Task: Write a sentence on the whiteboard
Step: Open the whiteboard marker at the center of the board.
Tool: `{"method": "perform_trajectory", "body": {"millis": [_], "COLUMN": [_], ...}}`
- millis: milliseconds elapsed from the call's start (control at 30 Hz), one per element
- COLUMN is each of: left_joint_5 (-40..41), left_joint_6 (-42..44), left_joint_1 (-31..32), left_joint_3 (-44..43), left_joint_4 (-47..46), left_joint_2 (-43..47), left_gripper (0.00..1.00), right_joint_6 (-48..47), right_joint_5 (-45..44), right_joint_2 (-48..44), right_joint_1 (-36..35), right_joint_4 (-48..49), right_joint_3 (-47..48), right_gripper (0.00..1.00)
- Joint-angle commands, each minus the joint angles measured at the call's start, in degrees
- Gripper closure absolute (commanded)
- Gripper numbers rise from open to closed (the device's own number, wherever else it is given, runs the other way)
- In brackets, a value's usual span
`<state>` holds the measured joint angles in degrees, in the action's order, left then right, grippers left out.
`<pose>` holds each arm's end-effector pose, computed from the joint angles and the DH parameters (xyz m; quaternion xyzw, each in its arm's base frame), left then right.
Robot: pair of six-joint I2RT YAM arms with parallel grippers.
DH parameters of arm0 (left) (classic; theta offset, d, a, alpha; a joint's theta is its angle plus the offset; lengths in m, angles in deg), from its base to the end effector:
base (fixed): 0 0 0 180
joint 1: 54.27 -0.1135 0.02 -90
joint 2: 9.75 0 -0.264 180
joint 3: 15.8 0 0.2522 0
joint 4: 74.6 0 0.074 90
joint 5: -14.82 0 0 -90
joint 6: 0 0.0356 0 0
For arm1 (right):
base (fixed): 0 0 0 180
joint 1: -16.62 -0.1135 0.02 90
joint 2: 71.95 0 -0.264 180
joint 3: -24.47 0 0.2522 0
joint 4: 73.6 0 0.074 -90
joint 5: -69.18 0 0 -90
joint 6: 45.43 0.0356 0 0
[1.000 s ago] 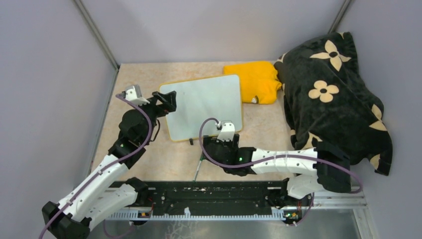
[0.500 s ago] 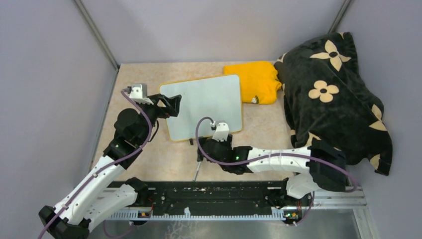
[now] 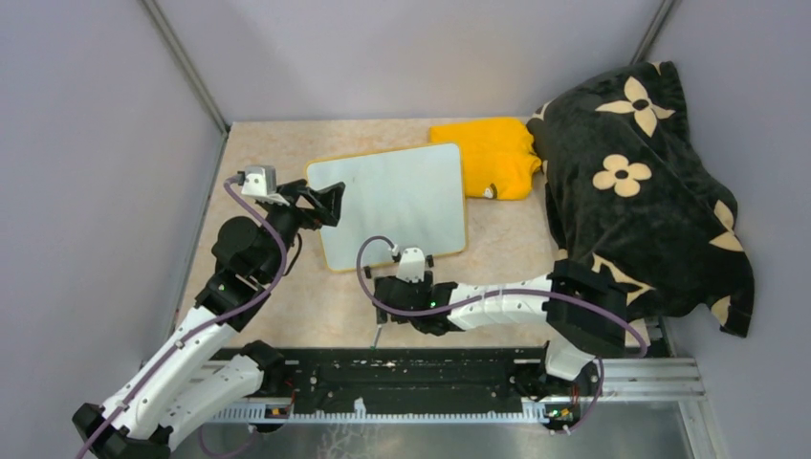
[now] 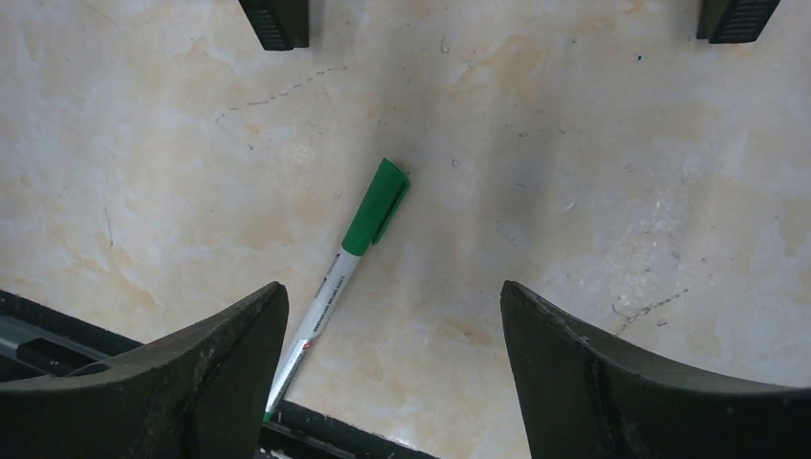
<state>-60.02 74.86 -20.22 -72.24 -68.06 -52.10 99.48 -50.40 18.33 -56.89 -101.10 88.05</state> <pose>0.1518 -0.0914 0.3670 0.0094 0.6607 -0.2313 0.7141 0.1043 0.2903 0.1790 -0.0713 0.9207 0.1619 0.3480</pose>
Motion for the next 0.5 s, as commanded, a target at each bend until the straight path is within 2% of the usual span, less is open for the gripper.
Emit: {"method": "perform_trajectory", "body": {"millis": [0, 467], "left_joint_5": [-0.11, 0.22], "left_joint_6": [0.28, 0.19], "left_joint_1": [0.48, 0.63], "left_joint_3": [0.14, 0.28], "left_joint_4": [-1.65, -1.88], "left_joint_2": [0.3, 0.34], "left_gripper": [0.01, 0.01], "right_joint_6": [-0.17, -3.25], "right_joint_5": [1.45, 3.56], "right_joint_2": [2.32, 10.24], "right_joint_1": [-0.4, -0.43], "right_joint_4": [-0.07, -0.78], "right_joint_3": [4.56, 9.02], "right_gripper": [0.23, 0.49]}}
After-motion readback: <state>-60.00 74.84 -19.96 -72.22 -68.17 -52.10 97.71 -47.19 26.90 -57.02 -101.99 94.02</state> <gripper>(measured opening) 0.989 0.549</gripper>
